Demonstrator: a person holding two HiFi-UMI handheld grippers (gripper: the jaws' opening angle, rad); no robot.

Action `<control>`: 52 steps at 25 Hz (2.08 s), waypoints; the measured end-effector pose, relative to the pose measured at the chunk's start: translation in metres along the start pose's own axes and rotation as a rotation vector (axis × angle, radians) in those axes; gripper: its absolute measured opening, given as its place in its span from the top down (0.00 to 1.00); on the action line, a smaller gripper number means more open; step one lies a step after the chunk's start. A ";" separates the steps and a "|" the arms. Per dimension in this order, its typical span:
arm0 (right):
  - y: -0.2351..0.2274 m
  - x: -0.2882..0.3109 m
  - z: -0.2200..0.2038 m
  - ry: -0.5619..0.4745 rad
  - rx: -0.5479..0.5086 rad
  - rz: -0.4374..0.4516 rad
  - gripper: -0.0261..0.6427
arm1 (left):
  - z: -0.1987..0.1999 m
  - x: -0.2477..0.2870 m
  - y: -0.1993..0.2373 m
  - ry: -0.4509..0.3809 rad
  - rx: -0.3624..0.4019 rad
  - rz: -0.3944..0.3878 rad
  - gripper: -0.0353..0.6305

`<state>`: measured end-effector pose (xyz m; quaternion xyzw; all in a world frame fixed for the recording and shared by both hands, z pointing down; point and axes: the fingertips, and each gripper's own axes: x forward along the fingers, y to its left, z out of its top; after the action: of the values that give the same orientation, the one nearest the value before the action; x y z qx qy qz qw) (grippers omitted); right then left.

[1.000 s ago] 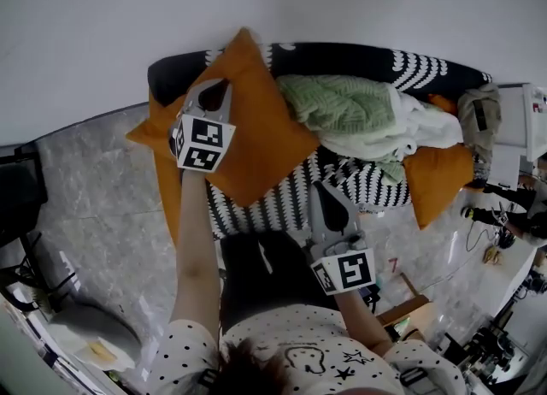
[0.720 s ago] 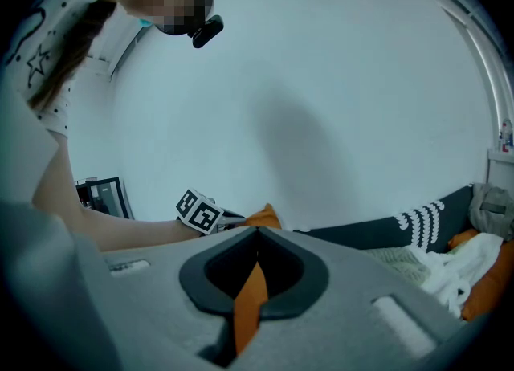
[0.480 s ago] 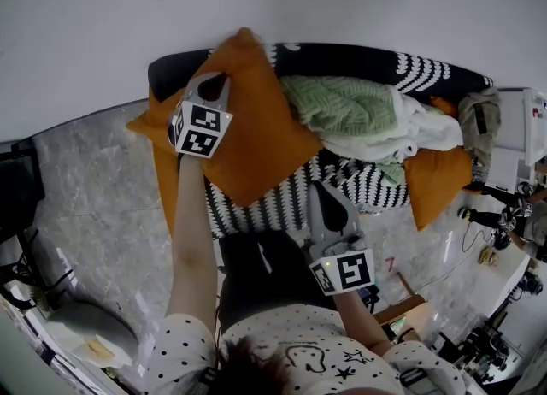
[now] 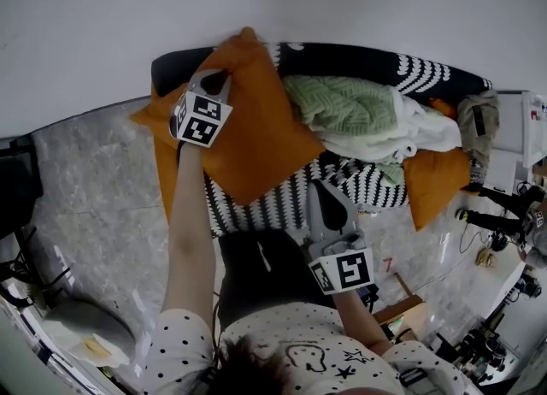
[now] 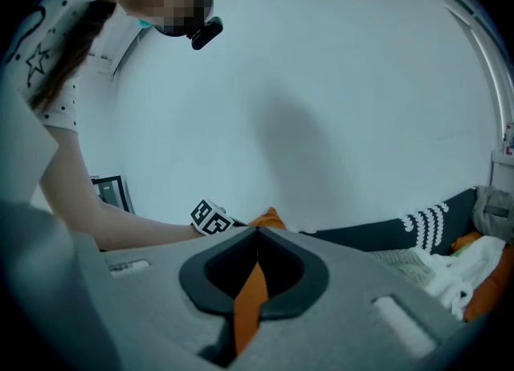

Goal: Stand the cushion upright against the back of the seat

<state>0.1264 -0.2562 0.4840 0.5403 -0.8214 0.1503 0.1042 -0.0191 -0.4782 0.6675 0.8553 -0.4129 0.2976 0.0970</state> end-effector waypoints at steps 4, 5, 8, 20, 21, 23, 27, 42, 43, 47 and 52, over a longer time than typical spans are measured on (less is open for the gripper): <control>0.003 -0.004 -0.001 -0.002 -0.005 -0.001 0.97 | -0.002 0.000 -0.001 0.000 0.008 0.008 0.91; 0.003 -0.005 -0.001 -0.001 -0.005 -0.001 0.97 | -0.002 0.000 -0.001 0.003 0.008 0.008 0.91; 0.004 -0.007 -0.001 0.002 -0.010 0.003 0.97 | -0.001 0.004 -0.001 0.025 -0.009 -0.008 0.90; 0.020 -0.016 0.026 -0.050 -0.048 0.032 0.97 | 0.018 -0.016 -0.005 0.001 -0.083 -0.014 0.75; 0.020 -0.018 0.029 -0.055 -0.050 0.032 0.97 | 0.024 -0.022 -0.006 -0.014 -0.107 -0.017 0.71; 0.019 -0.020 0.035 -0.065 -0.053 0.029 0.97 | 0.035 -0.035 -0.010 -0.045 -0.155 -0.033 0.65; 0.019 -0.021 0.046 -0.090 -0.064 0.027 0.97 | 0.055 -0.063 -0.004 -0.127 -0.187 0.017 0.77; 0.040 -0.041 0.066 -0.117 -0.080 0.062 0.97 | 0.111 -0.168 -0.018 -0.327 -0.245 0.119 0.94; 0.040 -0.042 0.065 -0.113 -0.079 0.064 0.97 | 0.114 -0.176 -0.022 -0.343 -0.246 0.123 0.94; 0.044 -0.044 0.069 -0.114 -0.083 0.077 0.97 | 0.129 -0.210 -0.036 -0.402 -0.250 0.130 0.94; 0.053 -0.038 0.076 -0.131 -0.094 0.109 0.97 | 0.139 -0.248 -0.042 -0.451 -0.264 0.168 0.94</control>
<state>0.0926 -0.2309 0.3936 0.4980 -0.8607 0.0815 0.0671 -0.0472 -0.3478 0.4125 0.8425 -0.5290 0.0502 0.0883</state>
